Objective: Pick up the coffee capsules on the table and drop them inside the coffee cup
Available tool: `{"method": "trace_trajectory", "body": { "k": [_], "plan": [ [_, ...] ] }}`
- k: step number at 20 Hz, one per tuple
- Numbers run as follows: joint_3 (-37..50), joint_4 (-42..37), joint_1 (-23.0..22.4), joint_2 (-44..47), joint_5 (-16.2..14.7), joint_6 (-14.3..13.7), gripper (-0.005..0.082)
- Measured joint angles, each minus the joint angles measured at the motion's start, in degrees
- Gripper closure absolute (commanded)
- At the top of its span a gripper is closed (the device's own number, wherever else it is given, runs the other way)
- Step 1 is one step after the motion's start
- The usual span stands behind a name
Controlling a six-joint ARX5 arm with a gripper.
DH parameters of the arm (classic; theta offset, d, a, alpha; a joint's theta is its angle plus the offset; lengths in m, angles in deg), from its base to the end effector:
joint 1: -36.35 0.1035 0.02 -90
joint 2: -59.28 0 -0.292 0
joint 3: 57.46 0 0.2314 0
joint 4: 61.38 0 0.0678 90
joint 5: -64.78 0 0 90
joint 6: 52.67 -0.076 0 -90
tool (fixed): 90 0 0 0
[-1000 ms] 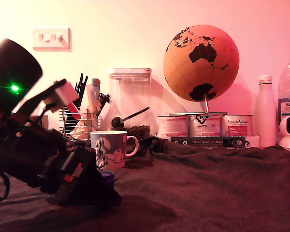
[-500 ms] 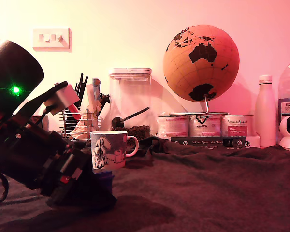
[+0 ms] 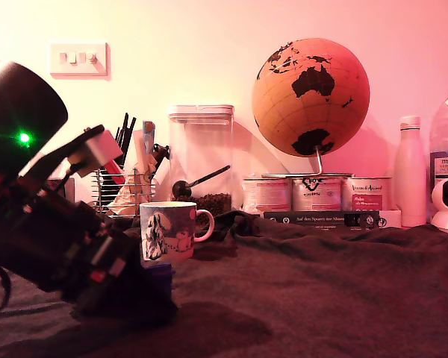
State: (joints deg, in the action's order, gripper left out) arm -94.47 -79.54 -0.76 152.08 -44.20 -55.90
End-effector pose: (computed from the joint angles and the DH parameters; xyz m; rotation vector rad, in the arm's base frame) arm 0.2044 -0.1856 0.1185 0.1575 0.6480 -0.9616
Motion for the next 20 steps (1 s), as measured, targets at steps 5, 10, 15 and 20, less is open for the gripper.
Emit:
{"method": "trace_trajectory", "body": {
  "k": [5,10,15,20],
  "plan": [
    [0.0,-0.7,0.0,-3.9,0.0,0.0,0.0612],
    [0.0,-0.2,0.8,-10.9,0.6,0.0,0.0613],
    [0.0,1.0,4.9,-18.0,2.7,0.0,0.0612],
    [0.0,2.0,11.8,-21.5,3.1,0.0,0.0612]
  ]
}}
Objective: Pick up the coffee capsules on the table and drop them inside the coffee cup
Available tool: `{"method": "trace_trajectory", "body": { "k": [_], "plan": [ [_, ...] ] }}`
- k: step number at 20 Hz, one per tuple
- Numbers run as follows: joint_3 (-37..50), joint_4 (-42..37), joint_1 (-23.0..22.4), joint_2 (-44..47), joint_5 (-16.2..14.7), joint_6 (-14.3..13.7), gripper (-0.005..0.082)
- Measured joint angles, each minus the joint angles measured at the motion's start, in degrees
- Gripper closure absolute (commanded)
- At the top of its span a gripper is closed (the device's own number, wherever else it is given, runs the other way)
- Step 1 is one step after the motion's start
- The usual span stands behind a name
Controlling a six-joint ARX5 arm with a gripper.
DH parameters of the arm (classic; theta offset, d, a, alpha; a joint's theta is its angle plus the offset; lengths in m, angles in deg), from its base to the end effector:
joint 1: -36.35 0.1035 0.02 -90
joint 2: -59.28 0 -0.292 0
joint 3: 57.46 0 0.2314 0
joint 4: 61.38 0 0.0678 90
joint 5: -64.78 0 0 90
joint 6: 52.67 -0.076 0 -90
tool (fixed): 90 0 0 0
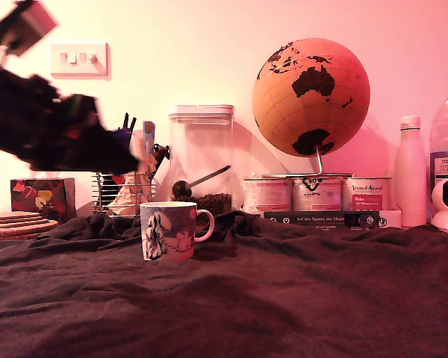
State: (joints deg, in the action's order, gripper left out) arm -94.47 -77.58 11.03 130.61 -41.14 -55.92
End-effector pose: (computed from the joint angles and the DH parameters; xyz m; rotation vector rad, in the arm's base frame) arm 0.2185 -0.1264 0.2059 0.0803 0.3018 -0.7227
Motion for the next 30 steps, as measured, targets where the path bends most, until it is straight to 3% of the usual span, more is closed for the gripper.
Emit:
{"method": "trace_trajectory", "body": {
  "k": [5,9,17,23,30],
  "plan": [
    [0.0,1.7,7.3,-0.1,0.2,0.0,0.0612],
    [0.0,1.7,10.3,-0.1,0.2,0.0,0.0612],
    [0.0,1.4,10.9,-0.1,0.0,0.0,0.0612],
    [-0.1,-4.2,10.9,0.1,-1.3,1.8,0.0612],
    [-5.7,-6.1,10.9,7.9,-3.0,3.1,0.0612]
  ]
}}
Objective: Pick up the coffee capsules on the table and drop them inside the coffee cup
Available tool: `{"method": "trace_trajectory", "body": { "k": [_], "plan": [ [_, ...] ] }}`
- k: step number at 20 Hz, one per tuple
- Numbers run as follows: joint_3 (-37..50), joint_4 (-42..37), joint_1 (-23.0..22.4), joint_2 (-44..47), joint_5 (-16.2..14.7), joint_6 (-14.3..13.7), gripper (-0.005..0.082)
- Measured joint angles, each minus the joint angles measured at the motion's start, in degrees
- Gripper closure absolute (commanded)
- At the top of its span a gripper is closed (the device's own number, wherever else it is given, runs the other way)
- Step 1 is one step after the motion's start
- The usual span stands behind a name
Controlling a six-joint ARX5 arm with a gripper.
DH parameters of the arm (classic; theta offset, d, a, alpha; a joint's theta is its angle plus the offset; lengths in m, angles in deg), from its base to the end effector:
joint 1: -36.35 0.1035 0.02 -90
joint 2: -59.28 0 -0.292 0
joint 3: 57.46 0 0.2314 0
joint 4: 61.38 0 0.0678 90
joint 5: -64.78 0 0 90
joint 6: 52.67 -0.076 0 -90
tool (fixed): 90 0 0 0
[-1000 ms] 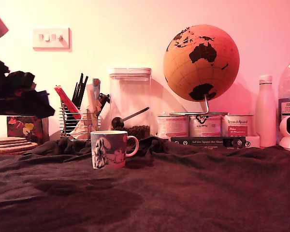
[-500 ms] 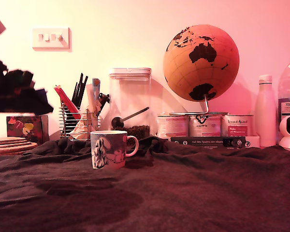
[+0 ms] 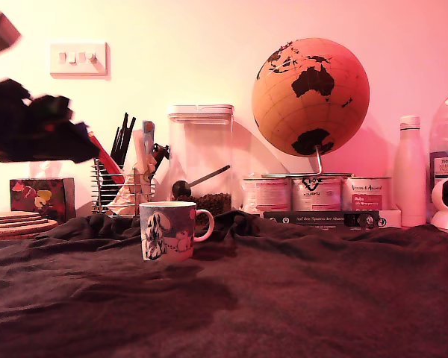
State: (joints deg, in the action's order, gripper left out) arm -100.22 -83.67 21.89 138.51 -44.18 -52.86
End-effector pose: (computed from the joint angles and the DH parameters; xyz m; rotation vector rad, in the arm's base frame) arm 0.2717 -0.0956 0.2186 -0.0066 0.2499 -0.5807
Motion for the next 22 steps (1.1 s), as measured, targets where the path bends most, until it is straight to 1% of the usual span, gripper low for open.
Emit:
{"method": "trace_trajectory", "body": {
  "k": [4,6,15,18,20,22],
  "plan": [
    [-5.9,0.2,0.0,5.5,-2.2,0.0,0.0612],
    [-9.6,2.1,-0.2,8.3,-3.1,0.0,0.0612],
    [-27.1,17.6,-2.4,19.9,-5.4,0.0,0.0611],
    [-32.9,24.2,-3.5,22.5,-5.4,-0.4,0.0606],
    [-36.3,28.3,-4.3,24.2,-5.4,-1.6,0.0606],
    [-39.3,32.5,-4.9,26.1,-5.1,-1.7,0.0606]
  ]
}}
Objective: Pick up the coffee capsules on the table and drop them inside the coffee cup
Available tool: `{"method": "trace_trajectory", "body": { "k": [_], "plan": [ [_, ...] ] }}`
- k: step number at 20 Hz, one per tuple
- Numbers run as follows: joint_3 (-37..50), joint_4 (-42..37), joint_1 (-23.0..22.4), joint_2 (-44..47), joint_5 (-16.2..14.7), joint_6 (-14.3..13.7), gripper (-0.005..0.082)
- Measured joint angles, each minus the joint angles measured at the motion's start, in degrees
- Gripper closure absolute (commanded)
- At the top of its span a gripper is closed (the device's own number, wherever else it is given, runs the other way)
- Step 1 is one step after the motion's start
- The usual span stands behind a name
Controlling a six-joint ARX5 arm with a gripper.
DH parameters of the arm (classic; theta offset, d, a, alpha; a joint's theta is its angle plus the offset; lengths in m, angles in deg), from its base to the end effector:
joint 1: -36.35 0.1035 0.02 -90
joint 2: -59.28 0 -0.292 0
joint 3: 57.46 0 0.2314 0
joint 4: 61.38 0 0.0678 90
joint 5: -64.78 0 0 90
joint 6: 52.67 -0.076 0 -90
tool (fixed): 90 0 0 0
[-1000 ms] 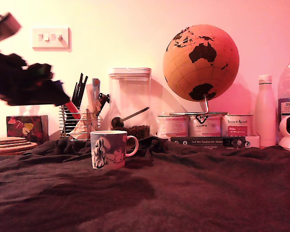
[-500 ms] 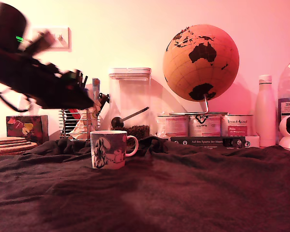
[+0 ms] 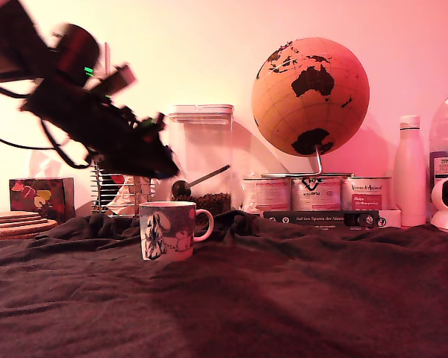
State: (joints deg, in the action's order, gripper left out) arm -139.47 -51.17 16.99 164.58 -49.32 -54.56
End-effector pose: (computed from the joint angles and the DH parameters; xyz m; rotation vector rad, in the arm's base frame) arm 0.3897 -0.1698 0.2179 0.0057 0.5858 -0.7461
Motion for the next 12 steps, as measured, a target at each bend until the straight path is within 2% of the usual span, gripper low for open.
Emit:
{"method": "trace_trajectory", "body": {
  "k": [5,12],
  "plan": [
    [-3.4,5.9,-0.3,3.1,2.7,-1.4,0.0606],
    [-3.4,9.0,-0.3,3.1,3.1,-1.4,0.0603]
  ]
}}
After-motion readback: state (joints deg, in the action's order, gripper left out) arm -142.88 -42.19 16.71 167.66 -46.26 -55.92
